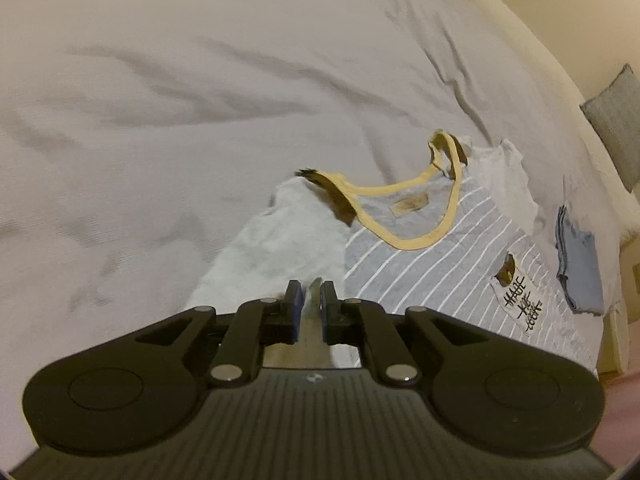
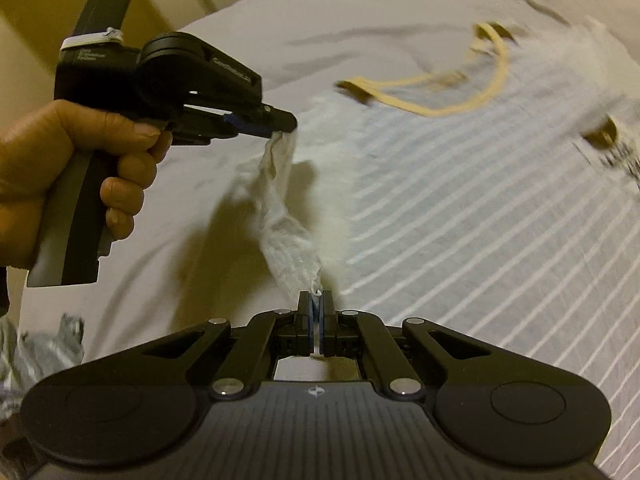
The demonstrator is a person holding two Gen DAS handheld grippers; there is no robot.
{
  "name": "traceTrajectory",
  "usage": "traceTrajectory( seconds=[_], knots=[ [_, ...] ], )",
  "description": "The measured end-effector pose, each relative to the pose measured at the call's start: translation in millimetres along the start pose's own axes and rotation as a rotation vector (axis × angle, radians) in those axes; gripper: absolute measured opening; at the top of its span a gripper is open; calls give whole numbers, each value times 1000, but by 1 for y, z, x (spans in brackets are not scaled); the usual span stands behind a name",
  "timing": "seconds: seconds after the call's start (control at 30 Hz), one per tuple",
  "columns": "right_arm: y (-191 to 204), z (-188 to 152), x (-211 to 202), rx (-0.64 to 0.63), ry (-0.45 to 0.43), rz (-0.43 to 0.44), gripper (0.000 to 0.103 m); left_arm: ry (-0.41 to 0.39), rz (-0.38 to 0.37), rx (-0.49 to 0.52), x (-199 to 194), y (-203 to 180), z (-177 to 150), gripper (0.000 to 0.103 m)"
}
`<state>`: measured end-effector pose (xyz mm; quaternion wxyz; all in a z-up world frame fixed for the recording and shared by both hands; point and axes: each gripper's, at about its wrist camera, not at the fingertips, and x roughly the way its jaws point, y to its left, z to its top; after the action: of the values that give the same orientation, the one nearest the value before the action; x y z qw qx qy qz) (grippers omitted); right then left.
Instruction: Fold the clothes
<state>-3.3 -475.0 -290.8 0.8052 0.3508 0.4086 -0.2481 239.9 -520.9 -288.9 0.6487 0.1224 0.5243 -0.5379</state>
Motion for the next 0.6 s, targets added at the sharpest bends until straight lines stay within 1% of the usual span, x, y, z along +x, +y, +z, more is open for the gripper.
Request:
traceTrajectory(
  seconds=[0.03, 0.1, 0.13, 0.17, 0.2, 0.23, 0.33, 0.4, 0.47, 0.53, 0.6],
  knots=[
    [-5, -1, 2, 13, 7, -5, 1, 4, -6, 4, 6, -2, 2, 15],
    [-15, -1, 7, 34, 28, -9, 6, -1, -27, -3, 11, -4, 5, 24],
    [-19, -2, 8, 43, 39, -11, 8, -11, -43, -20, 9, -2, 7, 26],
    [-23, -2, 8, 52, 43, -16, 11, -22, -56, -34, 6, 1, 9, 31],
    [-25, -3, 5, 55, 37, -25, 14, -41, -56, -41, -1, 5, 10, 34],
    [-26, -3, 0, 53, 23, -39, 17, -60, -56, -49, -7, 9, 11, 34],
    [-26, -4, -15, 38, -18, -78, 17, -91, -27, -63, -22, 27, 10, 34],
    [-18, -4, -19, -17, -44, -79, 17, -73, 5, -57, -26, 41, 2, 33],
    [-6, -3, -16, -93, -54, -49, 17, -32, 16, -46, -23, 51, -8, 31],
    [9, -3, -8, -180, -51, -8, 17, 7, 30, -14, -16, 52, -18, 31],
    [21, -3, 5, -248, -41, 13, 17, 35, 42, 22, -6, 50, -25, 31]
  ],
)
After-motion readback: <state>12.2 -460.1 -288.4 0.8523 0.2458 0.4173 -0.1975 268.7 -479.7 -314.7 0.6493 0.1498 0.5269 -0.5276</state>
